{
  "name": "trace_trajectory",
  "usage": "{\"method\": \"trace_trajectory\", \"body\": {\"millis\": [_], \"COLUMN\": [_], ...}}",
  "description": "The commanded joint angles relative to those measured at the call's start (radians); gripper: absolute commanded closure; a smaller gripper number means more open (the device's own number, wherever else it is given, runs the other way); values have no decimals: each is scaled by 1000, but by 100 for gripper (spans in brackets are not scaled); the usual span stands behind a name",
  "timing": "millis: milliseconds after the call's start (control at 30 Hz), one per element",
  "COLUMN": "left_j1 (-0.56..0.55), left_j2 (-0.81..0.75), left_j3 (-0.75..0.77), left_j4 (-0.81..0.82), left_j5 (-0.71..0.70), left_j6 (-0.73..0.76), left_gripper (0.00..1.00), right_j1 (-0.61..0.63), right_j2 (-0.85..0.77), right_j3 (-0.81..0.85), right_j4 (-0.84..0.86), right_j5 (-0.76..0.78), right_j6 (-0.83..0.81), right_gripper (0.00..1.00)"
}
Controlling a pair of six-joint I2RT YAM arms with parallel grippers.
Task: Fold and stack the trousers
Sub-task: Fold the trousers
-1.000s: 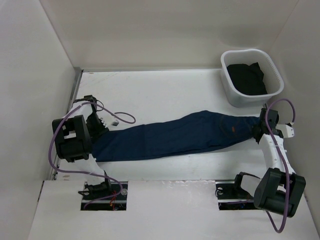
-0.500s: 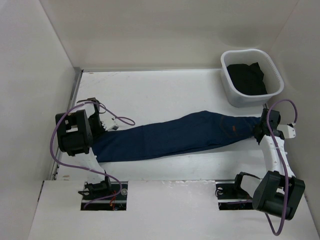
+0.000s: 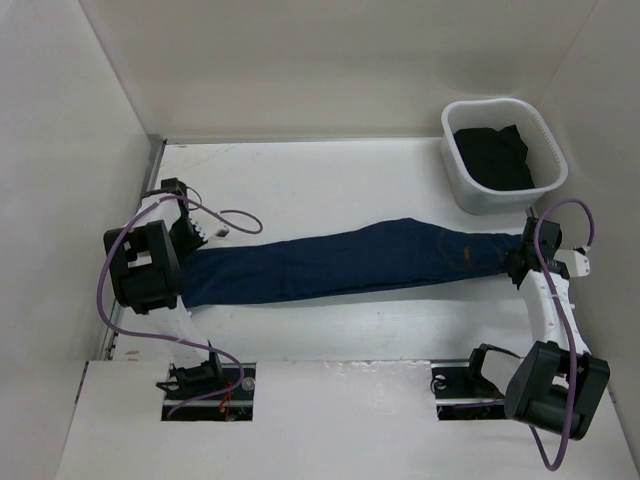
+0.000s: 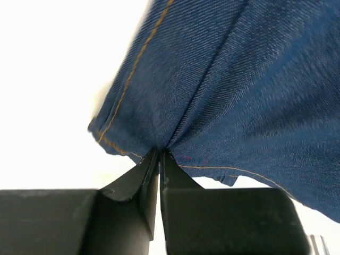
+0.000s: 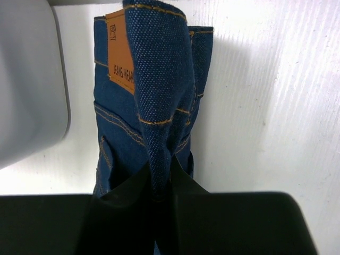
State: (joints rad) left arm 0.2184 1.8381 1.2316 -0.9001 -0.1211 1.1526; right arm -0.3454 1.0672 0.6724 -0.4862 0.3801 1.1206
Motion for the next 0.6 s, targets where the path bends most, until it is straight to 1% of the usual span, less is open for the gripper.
{"method": "trace_trajectory", "body": {"millis": [0, 133, 200, 233, 267, 367, 400, 467, 567], "left_j1": [28, 34, 34, 35, 37, 49, 58, 66, 69], "left_j2": [-57, -19, 6, 15, 18, -10, -17, -20, -14], "left_j3": [52, 66, 71, 72, 75, 74, 80, 89, 111], "left_j4": [58, 154, 177, 179, 175, 113, 71, 9, -22], "left_j5": [-52, -61, -74, -77, -77, -52, -32, -2, 40], "left_j6": [25, 16, 16, 16, 16, 28, 39, 50, 32], "left_gripper": [96, 94, 93, 91, 86, 72, 70, 70, 70], "right_j1": [-11, -10, -7, -7, -5, -4, -4, -4, -4], "right_j2": [-3, -3, -1, 0, 2, 5, 5, 5, 8], "right_j3": [18, 10, 9, 12, 13, 19, 19, 13, 0], "right_j4": [67, 81, 87, 90, 92, 95, 97, 104, 115], "right_j5": [74, 65, 56, 52, 49, 46, 45, 45, 43], "right_j6": [-16, -16, -15, -15, -15, -19, -19, -19, -19], "right_gripper": [88, 87, 87, 87, 87, 87, 87, 86, 86]}}
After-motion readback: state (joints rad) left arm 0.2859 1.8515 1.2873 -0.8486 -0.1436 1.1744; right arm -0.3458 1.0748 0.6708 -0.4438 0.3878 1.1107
